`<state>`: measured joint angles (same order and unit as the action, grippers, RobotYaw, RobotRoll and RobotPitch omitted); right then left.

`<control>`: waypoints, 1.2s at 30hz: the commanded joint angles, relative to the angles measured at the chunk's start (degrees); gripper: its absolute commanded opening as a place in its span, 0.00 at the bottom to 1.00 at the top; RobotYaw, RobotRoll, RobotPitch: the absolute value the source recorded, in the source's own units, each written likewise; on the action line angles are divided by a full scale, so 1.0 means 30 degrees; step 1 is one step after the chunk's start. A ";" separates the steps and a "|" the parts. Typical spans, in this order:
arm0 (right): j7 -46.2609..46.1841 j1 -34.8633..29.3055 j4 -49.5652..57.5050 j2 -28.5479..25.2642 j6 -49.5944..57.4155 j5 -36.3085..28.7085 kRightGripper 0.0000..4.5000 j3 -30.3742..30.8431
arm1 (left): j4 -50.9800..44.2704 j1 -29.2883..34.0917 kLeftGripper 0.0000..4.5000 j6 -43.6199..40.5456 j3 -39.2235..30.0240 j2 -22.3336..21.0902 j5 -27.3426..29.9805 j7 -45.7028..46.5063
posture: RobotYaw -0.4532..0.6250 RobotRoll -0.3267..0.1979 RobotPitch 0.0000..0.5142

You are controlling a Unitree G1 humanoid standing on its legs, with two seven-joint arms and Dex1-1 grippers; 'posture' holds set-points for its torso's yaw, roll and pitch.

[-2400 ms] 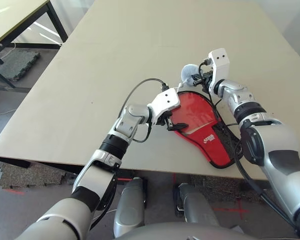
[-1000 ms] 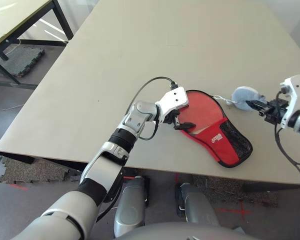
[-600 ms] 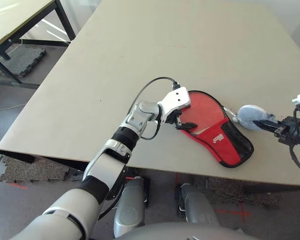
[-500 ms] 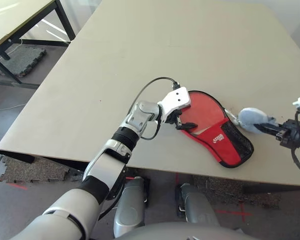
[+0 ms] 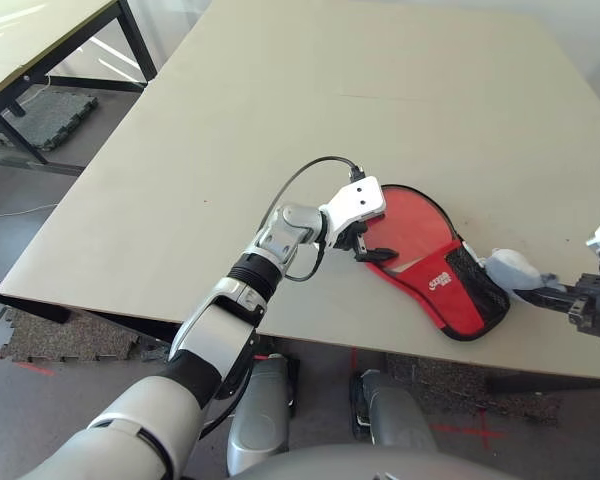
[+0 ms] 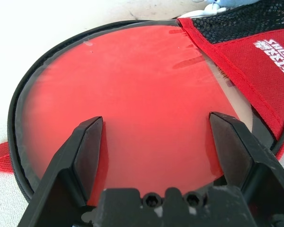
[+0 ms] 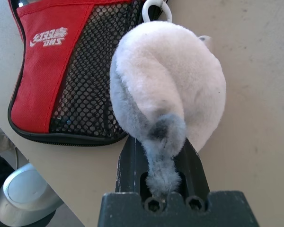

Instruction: Store the ping-pong paddle in its case and zip it.

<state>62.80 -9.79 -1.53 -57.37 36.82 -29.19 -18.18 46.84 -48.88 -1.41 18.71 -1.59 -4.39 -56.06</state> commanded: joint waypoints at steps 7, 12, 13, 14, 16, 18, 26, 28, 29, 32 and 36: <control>0.1223 -0.3304 -0.0357 -0.0652 0.0773 0.0529 0.00 0.0846 | 0.1284 0.0014 1.00 -0.0078 0.0544 -0.0234 -0.0738 0.0178 | 0.38 0.62 0.23; 0.1155 -0.3667 -0.0564 -0.0719 0.0781 0.0289 0.00 0.0139 | 0.1336 -0.0046 1.00 -0.0044 0.0556 -0.0245 -0.0736 0.0139 | 0.37 0.62 0.23; 0.1195 -0.3805 -0.0698 -0.0847 0.0709 0.0335 0.00 -0.0032 | 0.1321 -0.0047 1.00 -0.0053 0.0558 -0.0241 -0.0732 0.0127 | 0.37 0.62 0.23; 0.1297 -0.3978 -0.0796 -0.0999 0.0748 0.0335 0.00 -0.0183 | 0.1301 -0.0044 1.00 -0.0062 0.0560 -0.0240 -0.0726 0.0112 | 0.37 0.62 0.23; 0.1611 -0.4421 -0.1117 -0.1322 0.0548 0.0491 0.00 -0.0382 | 0.1268 -0.0043 1.00 -0.0070 0.0563 -0.0231 -0.0719 0.0100 | 0.37 0.62 0.24; 0.1748 -0.4684 -0.1416 -0.1487 0.0583 0.0424 0.00 -0.0801 | 0.1253 -0.0036 1.00 -0.0075 0.0554 -0.0209 -0.0702 0.0103 | 0.37 0.62 0.24; 0.1850 -0.3661 -0.1097 -0.1274 0.3437 -0.2726 0.23 -0.4482 | 0.0958 0.0113 1.00 -0.0190 0.0572 -0.0203 -0.0650 0.0002 | 0.37 0.62 0.24; 0.1951 -0.3084 -0.1107 -0.1389 0.4238 -0.3584 0.40 -0.5769 | 0.0735 0.0163 1.00 -0.0287 0.0571 -0.0279 -0.0591 -0.0105 | 0.37 0.62 0.24; 0.2012 -0.2751 -0.1284 -0.1475 0.4575 -0.3919 0.49 -0.6331 | 0.0619 0.0168 1.00 -0.0346 0.0561 -0.0315 -0.0550 -0.0161 | 0.37 0.62 0.24; 0.1875 -0.1316 -0.1631 -0.1906 0.5849 -0.5098 0.75 -0.8117 | 0.0313 0.0110 1.00 -0.0631 0.0379 -0.0364 -0.0296 -0.0290 | 0.37 0.62 0.23; 0.0726 0.1410 -0.2125 -0.1856 0.6854 -0.6216 1.00 -0.9373 | -0.0459 0.0005 1.00 -0.1549 -0.0205 -0.0320 0.0359 -0.0412 | 0.37 0.62 0.23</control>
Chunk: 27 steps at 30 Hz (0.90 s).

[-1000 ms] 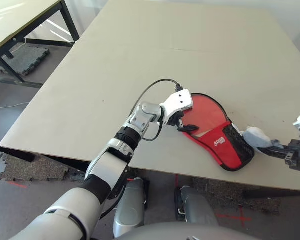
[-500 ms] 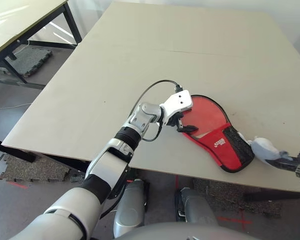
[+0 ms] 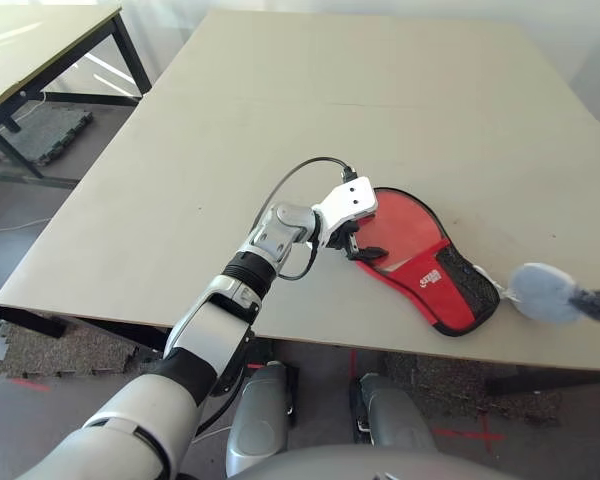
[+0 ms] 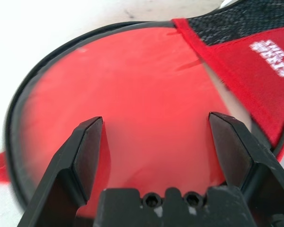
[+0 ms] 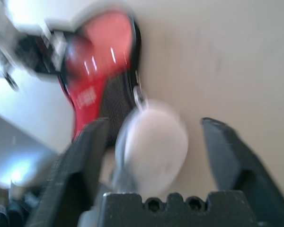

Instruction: Store the ping-pong paddle in its case and zip it.

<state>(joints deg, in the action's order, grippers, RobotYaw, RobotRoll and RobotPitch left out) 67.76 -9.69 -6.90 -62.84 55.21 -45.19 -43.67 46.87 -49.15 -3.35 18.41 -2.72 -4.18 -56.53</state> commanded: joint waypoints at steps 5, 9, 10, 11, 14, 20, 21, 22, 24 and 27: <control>-0.4111 0.5076 -0.0966 0.1730 -0.1645 0.0379 1.00 0.0178 | -0.2880 0.0175 1.00 -0.2945 -0.1281 -0.0056 0.1563 -0.0047 | 0.37 0.62 0.22; -0.6120 0.7276 -0.1293 0.3834 -0.3518 0.1540 1.00 0.1928 | -0.5645 0.0497 1.00 -0.5146 -0.2802 -0.0830 0.2807 0.0801 | 0.39 0.62 0.22; -0.6551 0.7745 -0.1444 0.4319 -0.4086 0.1949 1.00 0.2457 | -0.6312 0.0651 1.00 -0.5645 -0.3242 -0.1144 0.3041 0.1138 | 0.40 0.62 0.21; -0.6838 0.8051 -0.1560 0.4634 -0.4506 0.2250 1.00 0.2818 | -0.6801 0.0773 1.00 -0.6013 -0.3506 -0.1370 0.3208 0.1387 | 0.40 0.62 0.21; -0.8283 0.9702 -0.2963 0.5809 -0.6601 0.3412 1.00 0.3585 | -0.8119 0.1330 1.00 -0.6823 -0.4564 -0.2290 0.3558 0.2543 | 0.41 0.62 0.21; -1.2065 1.3181 -0.7178 0.8087 -1.2208 0.6141 1.00 0.4287 | -0.7790 0.3007 1.00 -0.5211 -0.7968 -0.3824 0.3523 0.7421 | 0.45 0.62 0.19; -1.2886 1.3586 -0.8084 0.8230 -1.3442 0.6889 1.00 0.4488 | -0.7419 0.3164 1.00 -0.4289 -0.8718 -0.3827 0.3543 0.8784 | 0.44 0.62 0.18; -1.3708 1.3991 -0.8992 0.8336 -1.4470 0.7494 1.00 0.4629 | -0.6933 0.3273 1.00 -0.3208 -0.9349 -0.3873 0.3376 1.0205 | 0.44 0.62 0.18; -1.6119 1.4876 -1.1005 0.8549 -1.6498 0.8627 1.00 0.4681 | -0.5719 0.3491 1.00 -0.1243 -1.0251 -0.4165 0.2604 1.3301 | 0.44 0.62 0.17; -1.7927 1.5500 -1.3251 0.8952 -1.9363 0.9904 1.00 0.5151 | -0.4378 0.4137 1.00 0.0722 -1.1049 -0.4522 0.2248 1.5777 | 0.44 0.62 0.16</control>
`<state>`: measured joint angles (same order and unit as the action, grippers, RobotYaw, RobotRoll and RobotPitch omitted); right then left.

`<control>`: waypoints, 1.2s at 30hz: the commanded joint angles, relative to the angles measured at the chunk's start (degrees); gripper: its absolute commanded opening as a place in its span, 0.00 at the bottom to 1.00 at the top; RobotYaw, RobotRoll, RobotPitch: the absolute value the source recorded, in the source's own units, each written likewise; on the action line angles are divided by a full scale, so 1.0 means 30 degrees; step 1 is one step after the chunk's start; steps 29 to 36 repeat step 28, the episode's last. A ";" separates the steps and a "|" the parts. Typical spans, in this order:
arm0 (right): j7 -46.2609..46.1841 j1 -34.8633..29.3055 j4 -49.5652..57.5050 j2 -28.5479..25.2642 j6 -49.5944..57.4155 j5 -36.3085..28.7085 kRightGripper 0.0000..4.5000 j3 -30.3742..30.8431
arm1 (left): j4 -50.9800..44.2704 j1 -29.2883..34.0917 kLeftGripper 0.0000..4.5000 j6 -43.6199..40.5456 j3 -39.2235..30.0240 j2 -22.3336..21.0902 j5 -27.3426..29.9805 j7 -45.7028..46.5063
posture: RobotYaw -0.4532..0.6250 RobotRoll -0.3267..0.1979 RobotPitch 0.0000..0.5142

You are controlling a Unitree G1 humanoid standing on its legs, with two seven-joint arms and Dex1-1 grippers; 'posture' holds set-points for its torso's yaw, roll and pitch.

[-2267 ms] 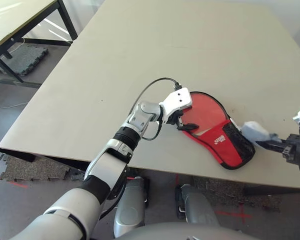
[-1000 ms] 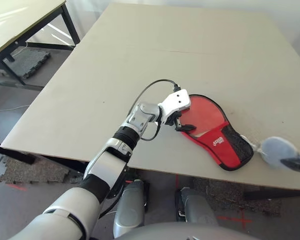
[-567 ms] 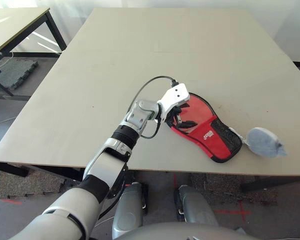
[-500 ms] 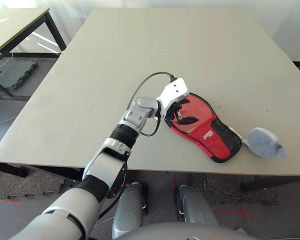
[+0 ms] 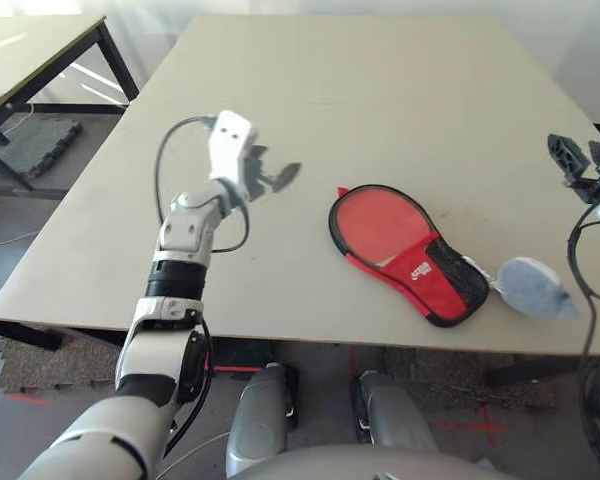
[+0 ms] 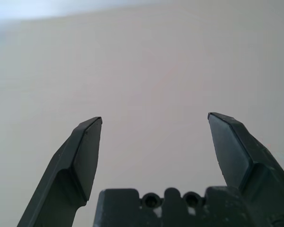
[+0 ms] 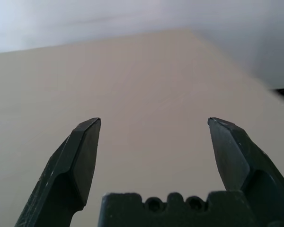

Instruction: Store the ping-pong paddle in its case and zip it.

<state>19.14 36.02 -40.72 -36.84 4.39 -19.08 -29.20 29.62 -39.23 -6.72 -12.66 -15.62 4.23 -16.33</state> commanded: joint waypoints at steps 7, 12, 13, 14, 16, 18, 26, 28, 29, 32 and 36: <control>-0.4697 0.0626 -0.5120 0.0945 -0.4885 0.2429 1.00 0.0900 | 0.3244 0.1542 1.00 0.4513 -0.1159 -0.0076 -0.0499 0.5243 | 0.45 0.62 0.16; -0.6124 0.0571 -0.6079 0.1216 -0.5052 0.2795 1.00 0.1125 | 0.3813 0.1586 1.00 0.4736 -0.0905 0.0031 -0.0262 0.5048 | 0.46 0.62 0.17; -0.6338 0.0529 -0.6160 0.1275 -0.4959 0.2705 1.00 0.1047 | 0.3935 0.1599 1.00 0.4743 -0.0899 0.0022 -0.0215 0.4995 | 0.46 0.62 0.17; -0.6658 0.0496 -0.6289 0.1292 -0.4816 0.2558 1.00 0.0894 | 0.4058 0.1598 1.00 0.4738 -0.0905 0.0015 -0.0172 0.4996 | 0.46 0.62 0.18; -0.6967 0.0489 -0.6470 0.1317 -0.4619 0.2303 1.00 0.0735 | 0.4224 0.1562 1.00 0.4781 -0.0893 -0.0029 -0.0107 0.4992 | 0.47 0.62 0.18; -0.7111 0.0456 -0.6543 0.1341 -0.4582 0.2304 1.00 0.0831 | 0.4400 0.1449 1.00 0.4842 -0.0916 -0.0120 -0.0024 0.4970 | 0.47 0.62 0.17; -0.8366 0.0431 -0.6483 0.2046 -0.4130 0.2231 1.00 0.0956 | 0.4631 0.1402 1.00 0.5045 -0.0953 -0.0346 0.0174 0.5023 | 0.48 0.62 0.16; -0.8669 0.0359 -0.6406 0.2196 -0.4005 0.2297 1.00 0.1011 | 0.4634 0.1418 1.00 0.5067 -0.0917 -0.0366 0.0176 0.5018 | 0.48 0.62 0.17; -0.8669 0.0359 -0.6406 0.2196 -0.4005 0.2297 1.00 0.1011 | 0.4634 0.1418 1.00 0.5067 -0.0917 -0.0366 0.0176 0.5018 | 0.48 0.62 0.17; -0.8669 0.0359 -0.6406 0.2196 -0.4005 0.2297 1.00 0.1011 | 0.4634 0.1418 1.00 0.5067 -0.0917 -0.0366 0.0176 0.5018 | 0.48 0.62 0.17; -0.8669 0.0359 -0.6406 0.2196 -0.4005 0.2297 1.00 0.1011 | 0.4634 0.1418 1.00 0.5067 -0.0917 -0.0366 0.0176 0.5018 | 0.48 0.62 0.17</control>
